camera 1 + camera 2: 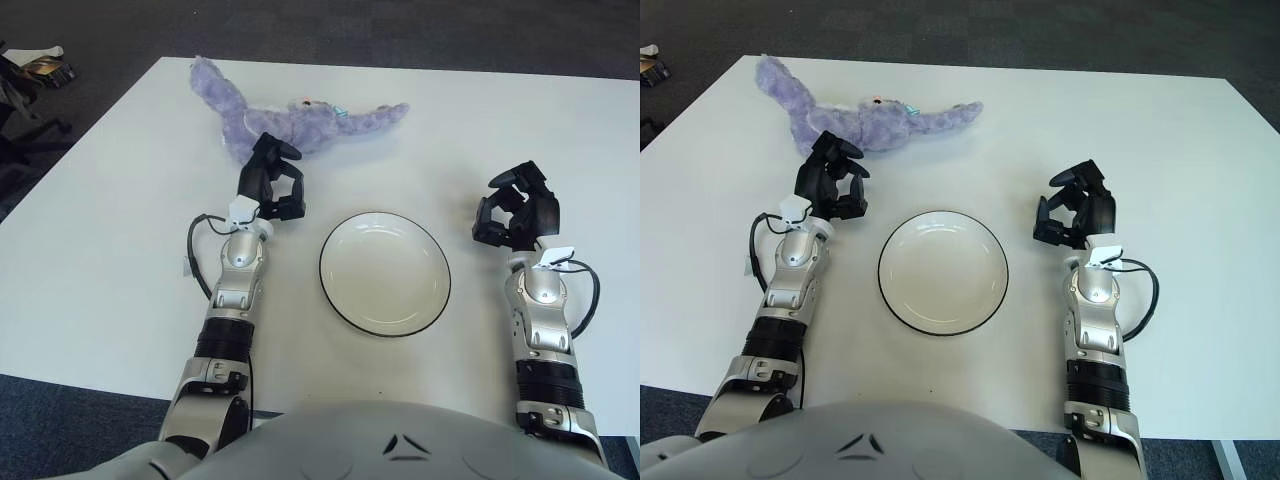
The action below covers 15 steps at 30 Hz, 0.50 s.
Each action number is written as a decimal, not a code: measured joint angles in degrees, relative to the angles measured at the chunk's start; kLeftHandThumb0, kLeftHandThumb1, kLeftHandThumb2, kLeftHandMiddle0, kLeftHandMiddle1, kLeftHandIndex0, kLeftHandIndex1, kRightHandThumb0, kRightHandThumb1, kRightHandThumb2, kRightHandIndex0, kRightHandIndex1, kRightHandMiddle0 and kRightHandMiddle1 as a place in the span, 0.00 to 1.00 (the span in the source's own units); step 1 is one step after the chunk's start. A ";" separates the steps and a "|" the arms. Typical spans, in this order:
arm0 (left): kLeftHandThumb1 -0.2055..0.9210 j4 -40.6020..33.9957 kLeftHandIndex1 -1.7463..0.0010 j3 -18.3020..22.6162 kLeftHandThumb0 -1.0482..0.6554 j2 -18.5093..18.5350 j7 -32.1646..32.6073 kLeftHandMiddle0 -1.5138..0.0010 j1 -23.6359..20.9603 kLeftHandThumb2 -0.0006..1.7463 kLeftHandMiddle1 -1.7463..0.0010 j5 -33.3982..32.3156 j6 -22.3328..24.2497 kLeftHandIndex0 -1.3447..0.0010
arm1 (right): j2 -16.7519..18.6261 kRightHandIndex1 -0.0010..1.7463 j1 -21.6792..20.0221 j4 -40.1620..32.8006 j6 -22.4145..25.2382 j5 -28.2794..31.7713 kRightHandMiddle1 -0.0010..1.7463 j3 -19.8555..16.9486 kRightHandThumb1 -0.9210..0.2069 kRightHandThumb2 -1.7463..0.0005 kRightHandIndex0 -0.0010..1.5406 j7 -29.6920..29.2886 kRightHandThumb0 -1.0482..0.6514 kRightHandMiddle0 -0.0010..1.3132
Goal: Put the doll into the plate.
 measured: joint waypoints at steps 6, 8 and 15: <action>0.52 0.09 0.00 -0.01 0.61 0.02 -0.04 0.70 -0.05 0.72 0.00 -0.06 0.00 0.67 | -0.02 1.00 0.00 0.01 0.05 -0.50 0.97 0.02 0.63 0.17 0.48 -0.16 0.61 0.35; 0.52 0.13 0.00 -0.02 0.61 0.03 -0.05 0.70 -0.07 0.72 0.00 -0.05 0.00 0.67 | -0.01 1.00 0.00 0.01 0.05 -0.53 0.97 0.01 0.63 0.17 0.48 -0.18 0.61 0.35; 0.52 0.18 0.00 -0.01 0.61 0.04 -0.25 0.70 -0.08 0.72 0.00 -0.09 -0.01 0.67 | -0.01 1.00 -0.01 0.01 0.05 -1.03 0.96 0.02 0.64 0.17 0.48 -0.31 0.61 0.36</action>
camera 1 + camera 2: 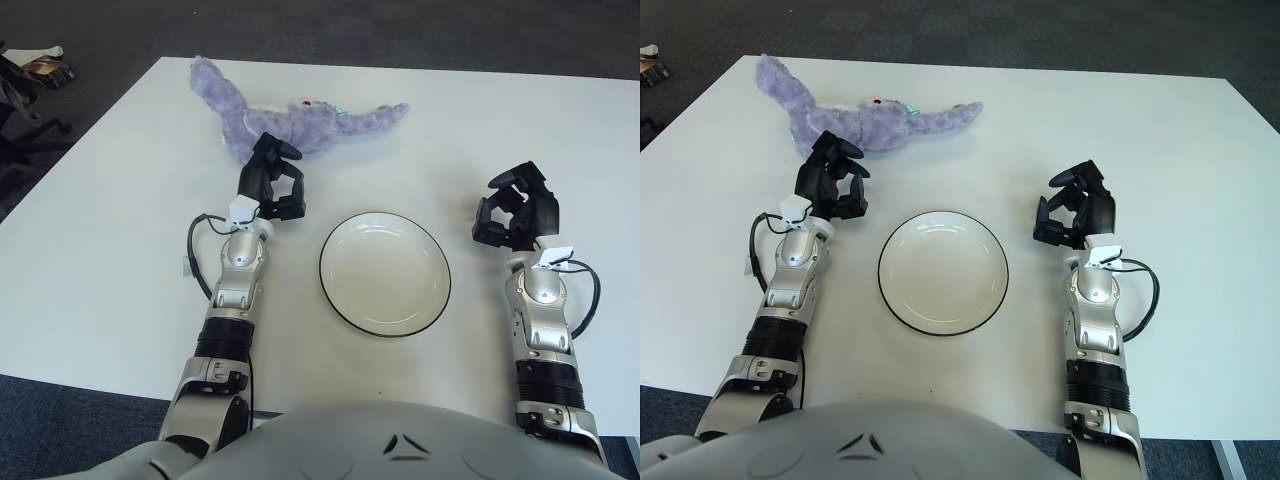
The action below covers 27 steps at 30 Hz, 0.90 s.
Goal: Put the doll into the plate.
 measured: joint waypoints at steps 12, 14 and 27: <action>0.53 1.00 0.00 0.14 0.61 0.01 -0.08 0.70 -0.52 0.71 0.00 0.11 -2.18 0.68 | -0.25 1.00 -0.13 0.36 0.00 -1.37 0.95 0.47 0.65 0.17 0.48 -0.24 0.61 0.37; 0.55 1.47 0.00 0.15 0.61 0.02 0.47 0.63 -0.75 0.69 0.05 0.85 -3.63 0.75 | -0.30 1.00 -0.13 0.35 0.13 -1.35 0.95 0.61 0.64 0.17 0.48 -0.07 0.61 0.37; 0.58 6.64 0.00 -0.09 0.61 1.97 11.32 0.63 -3.38 0.66 0.05 14.37 -20.51 0.80 | -0.25 1.00 -0.16 0.00 4.25 -1.61 0.94 1.18 0.62 0.19 0.47 0.22 0.61 0.37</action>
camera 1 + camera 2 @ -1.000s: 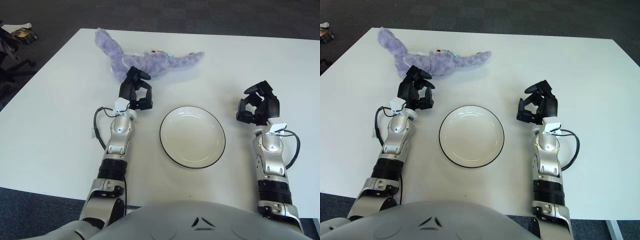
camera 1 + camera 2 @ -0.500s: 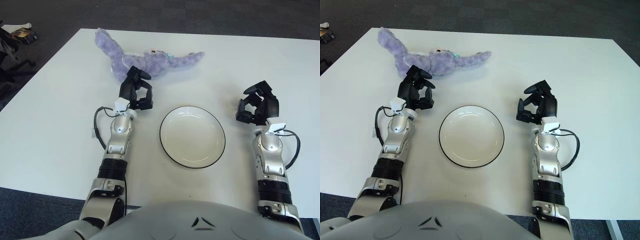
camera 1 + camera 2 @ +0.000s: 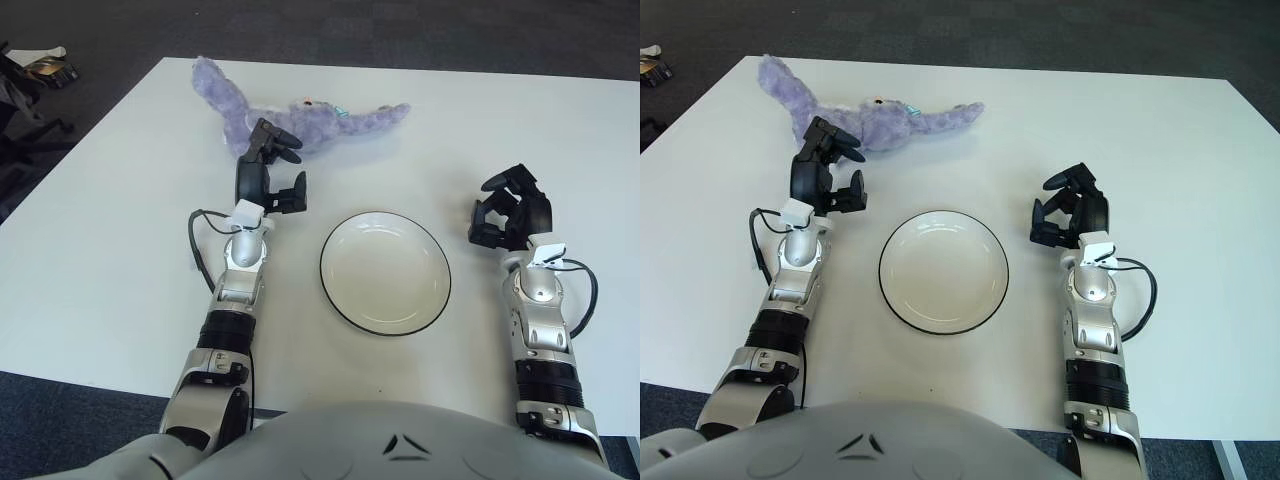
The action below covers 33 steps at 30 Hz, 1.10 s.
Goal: Put the doll into the plate.
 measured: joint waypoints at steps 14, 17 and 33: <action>0.89 6.16 0.00 -0.13 0.61 4.71 11.30 0.83 -4.04 0.37 0.11 11.31 -9.88 0.81 | 0.43 1.00 -0.31 -0.66 3.05 -0.76 0.97 0.20 0.60 0.20 0.45 -0.36 0.61 0.34; 0.96 7.24 0.00 -0.36 0.48 5.78 12.75 0.92 -4.74 0.33 0.27 12.60 -9.98 0.84 | 0.41 1.00 -0.37 -0.68 3.23 -0.77 0.97 0.20 0.59 0.20 0.44 -0.38 0.61 0.33; 0.43 8.52 0.51 -1.59 0.34 9.80 9.53 1.00 -5.33 0.59 0.58 11.66 -5.52 1.00 | 0.34 1.00 -0.86 -0.55 3.68 -1.93 0.93 0.72 0.65 0.17 0.47 -2.14 0.61 0.41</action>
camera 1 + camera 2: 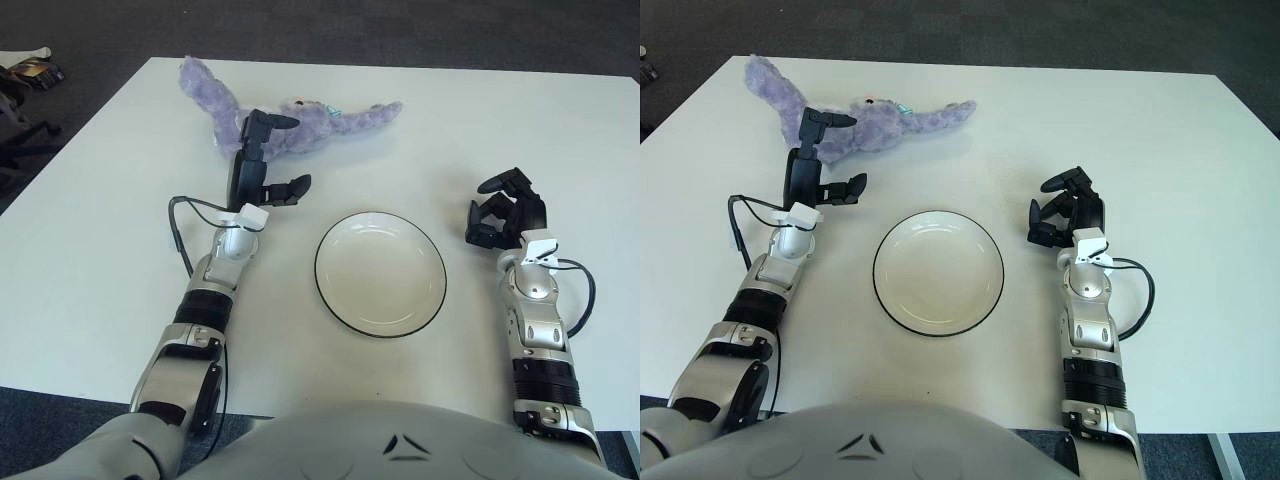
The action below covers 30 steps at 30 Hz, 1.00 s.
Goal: Put the doll into the plate.
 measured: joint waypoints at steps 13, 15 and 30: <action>0.40 -0.72 0.55 -0.63 0.27 4.51 5.53 1.00 0.68 0.55 0.59 8.31 6.75 1.00 | -0.21 1.00 -0.05 -0.03 0.83 0.00 0.94 0.49 0.65 0.17 0.46 -0.01 0.61 0.40; 0.38 -0.80 0.54 -0.86 0.28 4.90 6.25 1.00 0.61 0.55 0.61 9.08 7.13 1.00 | -0.20 1.00 -0.05 -0.07 0.92 0.00 0.95 0.52 0.65 0.17 0.46 -0.02 0.61 0.39; 0.42 -0.66 0.57 -2.33 0.23 8.02 10.22 0.95 -2.52 0.54 0.68 12.74 11.16 1.00 | -0.08 1.00 0.33 -1.39 2.41 -0.52 1.00 1.23 0.57 0.22 0.41 -1.11 0.61 0.31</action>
